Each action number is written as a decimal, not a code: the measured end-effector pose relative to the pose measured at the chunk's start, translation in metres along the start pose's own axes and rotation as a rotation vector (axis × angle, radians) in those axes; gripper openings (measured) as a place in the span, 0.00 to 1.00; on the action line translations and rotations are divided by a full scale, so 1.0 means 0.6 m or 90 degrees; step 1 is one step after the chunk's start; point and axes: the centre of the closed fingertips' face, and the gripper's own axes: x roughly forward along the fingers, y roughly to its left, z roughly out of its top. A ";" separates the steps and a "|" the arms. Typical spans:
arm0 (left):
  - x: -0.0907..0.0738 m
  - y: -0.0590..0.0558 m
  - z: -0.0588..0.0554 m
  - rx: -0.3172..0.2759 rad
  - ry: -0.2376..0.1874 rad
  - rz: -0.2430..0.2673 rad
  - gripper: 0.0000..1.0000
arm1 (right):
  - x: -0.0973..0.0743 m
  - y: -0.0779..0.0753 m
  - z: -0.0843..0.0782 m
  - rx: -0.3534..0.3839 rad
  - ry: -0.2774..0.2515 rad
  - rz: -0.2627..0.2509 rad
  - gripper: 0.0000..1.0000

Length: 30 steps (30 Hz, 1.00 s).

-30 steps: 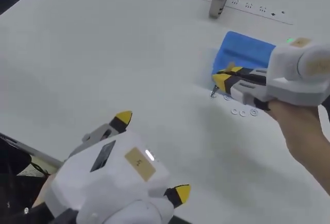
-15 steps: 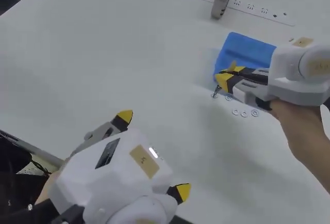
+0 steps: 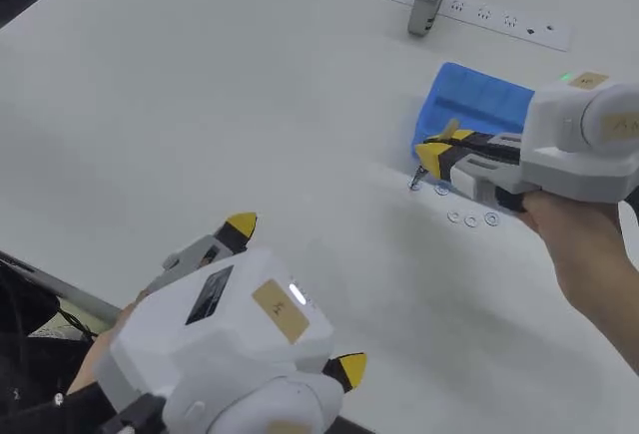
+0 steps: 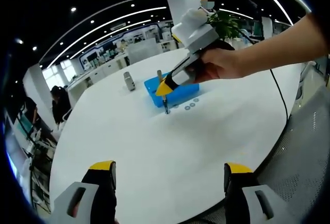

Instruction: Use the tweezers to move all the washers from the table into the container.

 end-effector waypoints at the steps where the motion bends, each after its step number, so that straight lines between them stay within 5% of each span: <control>1: 0.000 0.000 0.000 0.000 0.001 0.000 0.88 | 0.000 0.001 0.001 0.003 -0.001 0.002 0.02; 20: -0.002 0.017 0.001 -0.019 -0.005 0.025 0.88 | 0.001 0.005 -0.007 -0.046 0.020 -0.020 0.01; 30: -0.010 0.032 0.011 -0.023 -0.027 0.049 0.88 | -0.007 -0.021 0.000 0.013 0.031 -0.042 0.00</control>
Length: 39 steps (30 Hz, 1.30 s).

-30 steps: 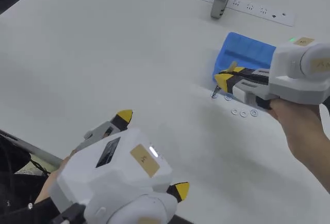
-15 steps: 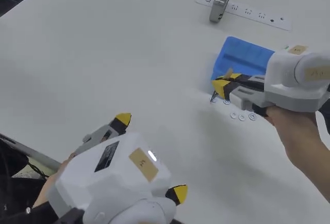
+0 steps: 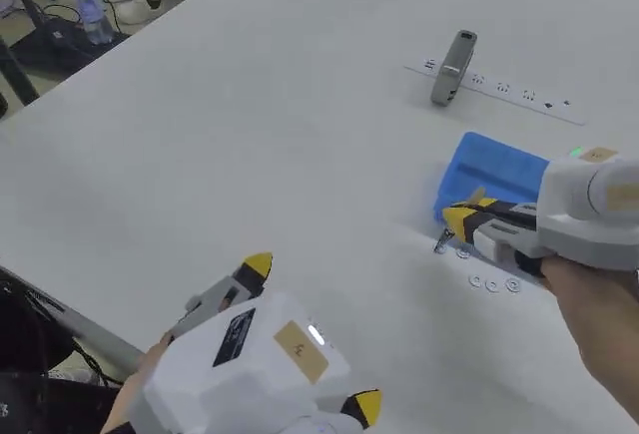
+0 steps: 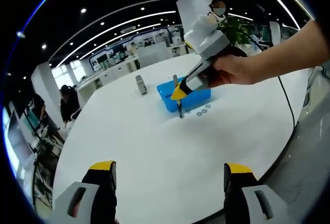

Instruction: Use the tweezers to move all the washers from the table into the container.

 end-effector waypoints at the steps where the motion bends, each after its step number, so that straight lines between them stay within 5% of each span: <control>1: -0.003 0.003 0.005 0.000 -0.009 0.004 0.87 | -0.002 -0.001 0.002 0.005 -0.002 0.000 0.00; 15: -0.006 0.034 0.008 -0.006 -0.019 0.033 0.88 | -0.071 0.001 0.086 0.031 -0.068 -0.010 0.00; 24: 0.002 0.030 -0.005 -0.034 -0.006 0.018 0.86 | -0.095 -0.020 0.144 0.017 -0.122 -0.035 0.00; 32: 0.001 0.032 -0.006 -0.031 -0.005 0.026 0.85 | -0.078 -0.054 0.151 0.011 -0.126 -0.050 0.00; 39: 0.002 0.030 -0.006 -0.031 -0.005 0.023 0.87 | -0.021 -0.077 0.099 0.032 -0.082 -0.056 0.00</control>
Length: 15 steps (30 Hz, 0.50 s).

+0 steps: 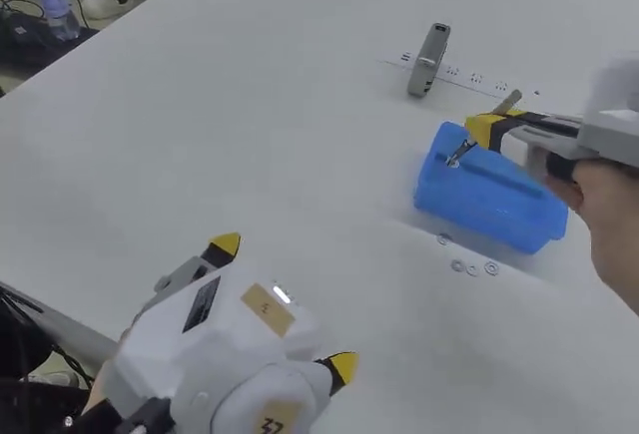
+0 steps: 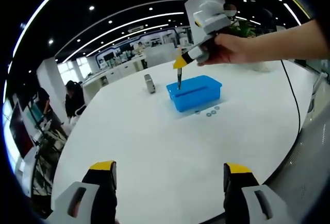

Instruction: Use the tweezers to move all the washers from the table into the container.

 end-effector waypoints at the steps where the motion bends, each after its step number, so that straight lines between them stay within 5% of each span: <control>1: 0.000 0.000 0.000 -0.001 -0.001 0.000 0.88 | 0.008 -0.005 -0.006 0.001 0.003 -0.001 0.00; 15: 0.005 0.000 -0.006 -0.009 0.011 0.001 0.92 | 0.053 -0.023 -0.045 0.013 0.035 -0.017 0.01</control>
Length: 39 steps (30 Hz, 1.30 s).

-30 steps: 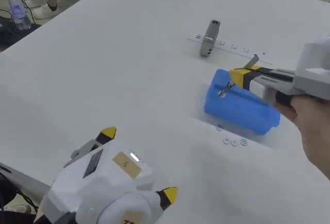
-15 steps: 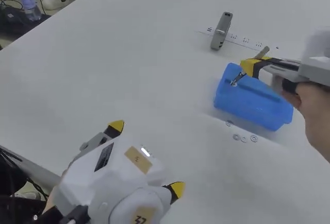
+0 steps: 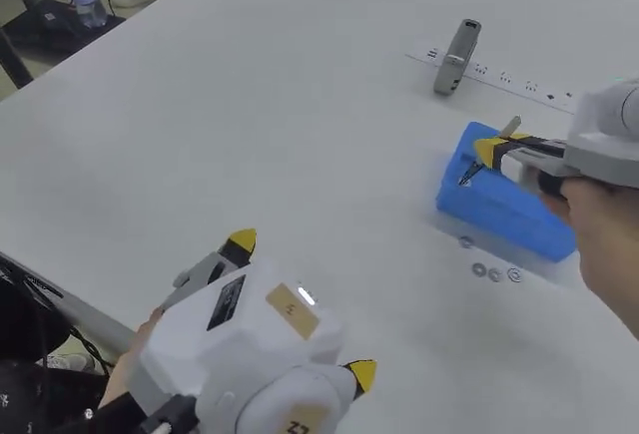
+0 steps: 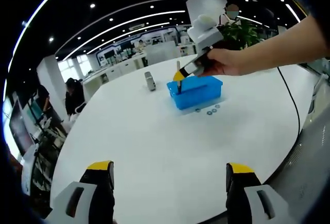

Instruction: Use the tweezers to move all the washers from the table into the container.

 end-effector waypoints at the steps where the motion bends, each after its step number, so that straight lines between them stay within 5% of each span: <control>1: 0.000 0.000 0.000 -0.001 0.000 0.000 0.92 | 0.002 -0.002 -0.003 0.002 0.002 -0.001 0.01; 15: 0.000 0.001 -0.002 -0.006 0.003 0.000 0.94 | 0.003 -0.007 -0.016 0.021 0.028 -0.020 0.02; 26: -0.001 -0.002 0.002 0.000 -0.004 -0.005 0.94 | -0.061 0.008 0.045 0.042 -0.049 -0.004 0.02; 33: 0.000 -0.006 0.001 0.004 -0.003 -0.011 0.94 | -0.112 0.049 0.046 0.012 -0.064 0.009 0.01; 39: -0.001 -0.005 0.003 0.004 -0.006 -0.010 0.94 | -0.120 0.083 0.020 -0.029 -0.040 0.010 0.01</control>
